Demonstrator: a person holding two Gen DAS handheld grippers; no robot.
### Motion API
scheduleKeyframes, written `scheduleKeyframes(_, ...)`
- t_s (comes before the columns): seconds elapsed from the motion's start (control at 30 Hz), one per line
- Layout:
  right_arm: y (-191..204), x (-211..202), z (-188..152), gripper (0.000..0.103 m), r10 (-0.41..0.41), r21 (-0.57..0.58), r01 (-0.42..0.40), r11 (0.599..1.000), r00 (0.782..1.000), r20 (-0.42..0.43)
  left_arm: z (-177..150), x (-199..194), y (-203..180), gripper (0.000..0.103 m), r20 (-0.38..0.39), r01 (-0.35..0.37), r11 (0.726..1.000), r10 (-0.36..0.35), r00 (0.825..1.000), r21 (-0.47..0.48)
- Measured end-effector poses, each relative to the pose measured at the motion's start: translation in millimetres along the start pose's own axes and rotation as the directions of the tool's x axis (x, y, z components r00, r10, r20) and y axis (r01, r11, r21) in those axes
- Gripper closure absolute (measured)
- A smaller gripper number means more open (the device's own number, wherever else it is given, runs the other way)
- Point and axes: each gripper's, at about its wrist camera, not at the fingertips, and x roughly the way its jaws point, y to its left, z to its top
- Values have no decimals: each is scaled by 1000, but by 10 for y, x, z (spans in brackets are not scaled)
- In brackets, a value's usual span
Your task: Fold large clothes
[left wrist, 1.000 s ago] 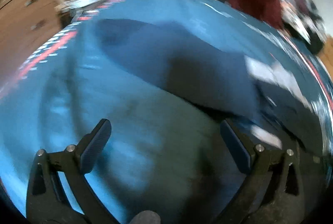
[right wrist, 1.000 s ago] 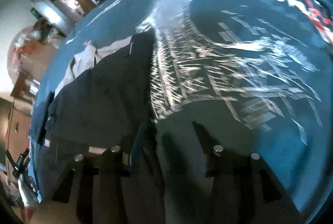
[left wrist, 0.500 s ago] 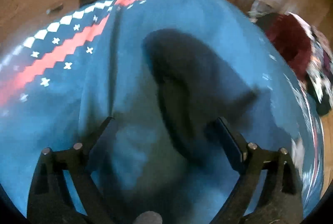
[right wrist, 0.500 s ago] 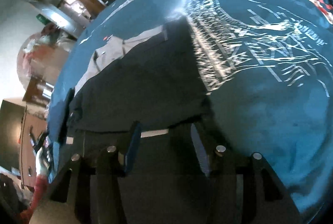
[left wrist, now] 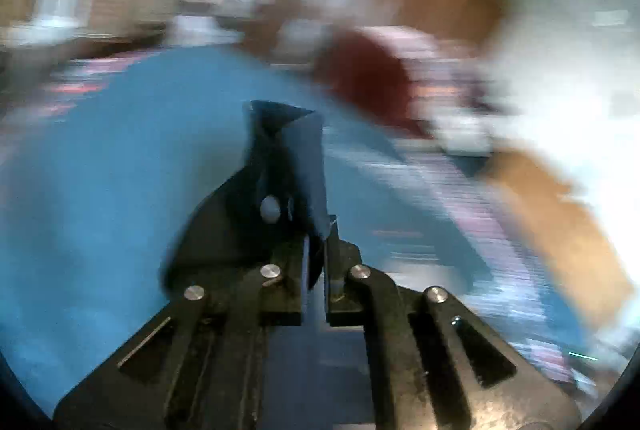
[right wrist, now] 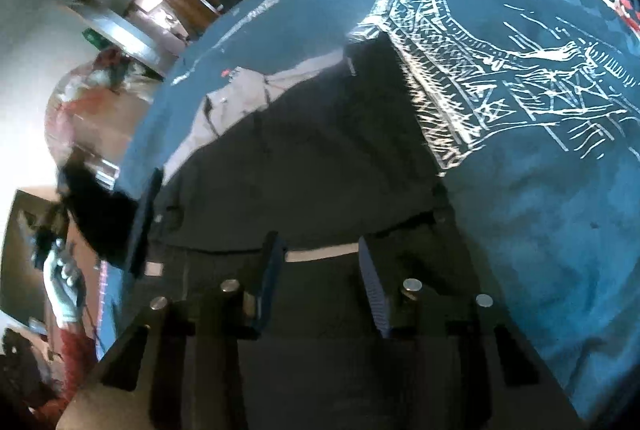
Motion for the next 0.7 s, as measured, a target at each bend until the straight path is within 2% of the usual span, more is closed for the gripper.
scheduleKeyframes(0.03, 31, -25, -10, 58, 16, 0, -16, 1000, 1000, 2, -104, 45, -350, 88, -8, 122, 992, -122, 993, 26)
scheduleKeyframes(0.1, 108, -71, -45, 57, 45, -15, -45, 999, 999, -3, -432, 23, -855, 57, -13, 277, 960, -277, 961, 39)
scheduleKeyframes(0.13, 149, -85, -69, 57, 53, -33, -54, 998, 999, -8, -591, -23, -945, 49, -23, 317, 948, -317, 948, 34)
scheduleKeyframes(0.17, 178, -82, -90, 53, 60, -46, -60, 997, 998, -16, -731, -77, -984, 38, -26, 330, 943, -329, 944, 43)
scheduleKeyframes(0.2, 206, -70, -98, 50, 70, -56, -72, 996, 997, -25, -945, -164, -964, 34, -27, 298, 953, -297, 954, 57)
scheduleKeyframes(0.27, 283, 18, -67, 49, 88, -77, -92, 993, 995, -44, -1254, -252, -702, 32, -39, 193, 981, -192, 981, 5)
scheduleKeyframes(0.33, 372, 165, -8, 49, 139, -73, -145, 987, 987, -78, -1612, -288, -196, 33, -84, 45, 991, -56, 995, -128)
scheduleKeyframes(0.4, 519, 415, 86, 49, 199, -79, -210, 975, 972, -127, -1890, -373, 196, 35, -107, -58, 970, 34, 994, -234)
scheduleKeyframes(0.47, 679, 701, 162, 49, 216, -98, -237, 967, 959, -181, -2111, -520, 488, 48, -91, -114, 928, 87, 992, -354)
scheduleKeyframes(0.5, 738, 821, 185, 49, 225, -100, -248, 963, 953, -202, -2141, -570, 503, 45, -69, -97, 921, 76, 995, -377)
scheduleKeyframes(0.57, 859, 1182, 231, 49, 239, -87, -274, 958, 928, -284, -2130, -591, 459, 43, -55, -87, 930, 72, 996, -357)
scheduleKeyframes(0.63, 950, 1468, 231, 49, 178, -110, -223, 969, 930, -322, -2169, -585, 411, 43, -69, -106, 935, 87, 994, -338)
scheduleKeyframes(0.7, 1036, 1624, 199, 49, 140, -147, -197, 969, 935, -327, -2169, -620, 420, 43, -62, -92, 935, 75, 995, -342)
